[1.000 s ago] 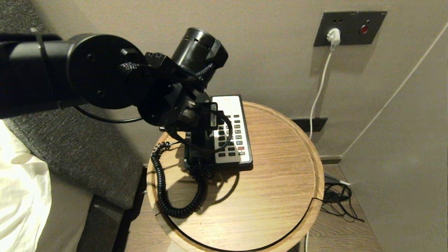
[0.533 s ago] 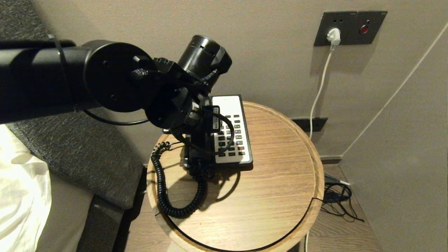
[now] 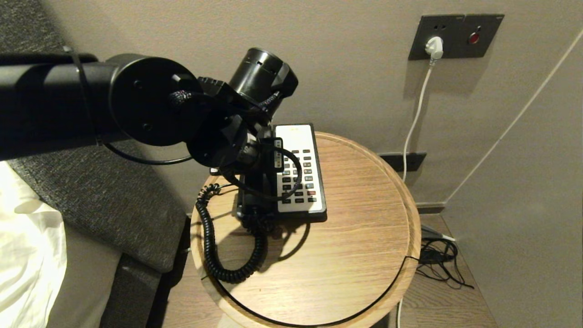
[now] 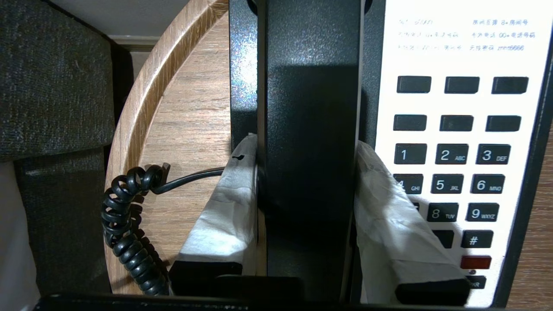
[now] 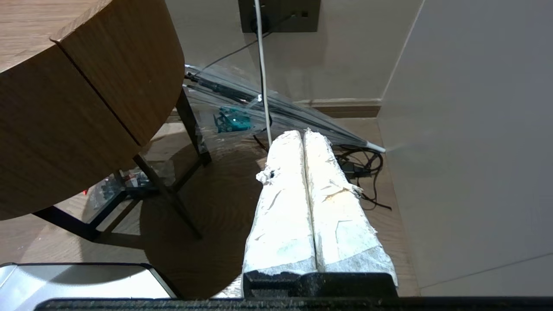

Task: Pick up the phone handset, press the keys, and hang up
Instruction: Pick up the desk phone handset, then dial the number

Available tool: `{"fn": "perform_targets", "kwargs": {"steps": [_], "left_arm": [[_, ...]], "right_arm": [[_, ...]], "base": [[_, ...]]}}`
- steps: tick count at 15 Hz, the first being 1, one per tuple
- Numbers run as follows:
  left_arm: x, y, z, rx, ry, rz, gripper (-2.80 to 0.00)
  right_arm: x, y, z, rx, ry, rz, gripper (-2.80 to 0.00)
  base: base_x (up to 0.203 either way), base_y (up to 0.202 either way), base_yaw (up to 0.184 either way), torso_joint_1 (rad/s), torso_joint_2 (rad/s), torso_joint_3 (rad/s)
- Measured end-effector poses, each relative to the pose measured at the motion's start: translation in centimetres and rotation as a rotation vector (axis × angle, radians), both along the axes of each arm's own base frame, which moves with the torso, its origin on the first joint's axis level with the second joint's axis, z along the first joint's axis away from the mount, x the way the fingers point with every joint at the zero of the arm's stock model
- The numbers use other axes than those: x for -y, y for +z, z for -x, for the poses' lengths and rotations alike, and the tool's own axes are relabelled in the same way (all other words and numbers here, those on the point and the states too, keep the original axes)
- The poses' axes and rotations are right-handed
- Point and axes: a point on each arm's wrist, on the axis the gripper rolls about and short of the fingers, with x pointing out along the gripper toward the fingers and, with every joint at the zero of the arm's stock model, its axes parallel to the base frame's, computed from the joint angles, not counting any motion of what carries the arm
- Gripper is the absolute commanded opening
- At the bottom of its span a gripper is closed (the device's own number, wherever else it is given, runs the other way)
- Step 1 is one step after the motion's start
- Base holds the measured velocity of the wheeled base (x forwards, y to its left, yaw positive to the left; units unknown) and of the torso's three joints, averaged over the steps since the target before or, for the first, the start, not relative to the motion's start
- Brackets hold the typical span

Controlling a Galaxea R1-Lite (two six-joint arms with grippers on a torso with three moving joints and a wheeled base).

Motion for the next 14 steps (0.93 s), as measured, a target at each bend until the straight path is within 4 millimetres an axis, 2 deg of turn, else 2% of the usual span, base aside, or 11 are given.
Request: {"fn": "perform_targets", "kwargs": {"steps": [4,7,11,14], "left_arm": [[-0.5,0.7,0.6,0.012,0.008,0.032,-2.80],[-1.1,2.5,1.8,0.045,0.006,0.111,-2.80],[-3.0,6.2,5.3,0.087,-0.058,0.271,-2.80],[-5.7,9.3,8.8,0.102,-0.130,0.451,-2.80]], "right_arm": [[0.0,0.0,0.0,0.000,0.000,0.000,-2.80],[0.0,0.0,0.0,0.000,0.000,0.000,-2.80],[0.0,0.0,0.0,0.000,0.000,0.000,-2.80],[0.0,0.0,0.0,0.000,0.000,0.000,-2.80]], "base": [[0.000,0.000,0.000,0.000,0.00,0.000],[0.000,0.000,0.000,0.000,0.00,0.000],[0.000,0.000,0.000,0.000,0.00,0.000],[0.000,0.000,0.000,0.000,0.00,0.000]]}}
